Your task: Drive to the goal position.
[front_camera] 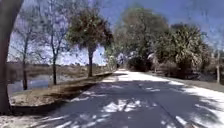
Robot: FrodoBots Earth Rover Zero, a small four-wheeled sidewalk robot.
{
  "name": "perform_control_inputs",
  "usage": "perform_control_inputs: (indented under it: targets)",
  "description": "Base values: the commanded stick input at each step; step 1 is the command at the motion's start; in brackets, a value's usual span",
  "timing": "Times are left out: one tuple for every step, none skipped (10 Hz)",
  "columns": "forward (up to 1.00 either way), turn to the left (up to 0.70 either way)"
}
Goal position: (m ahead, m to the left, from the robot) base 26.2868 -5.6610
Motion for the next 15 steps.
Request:
perform_control_inputs:
  targets:
    - [0.7,-0.25]
    - [0.7,0.0]
    - [0.7,0.0]
    - [0.7,0.0]
    - [0.7,0.0]
    - [0.7,0.0]
    - [0.7,0.0]
    - [0.7,0.0]
    - [0.7,0.0]
    - [0.7,0.0]
    - [0.7,0.0]
    - [0.7,0.0]
    - [0.7,0.0]
    - [0.7,0.0]
    - [0.7,0.0]
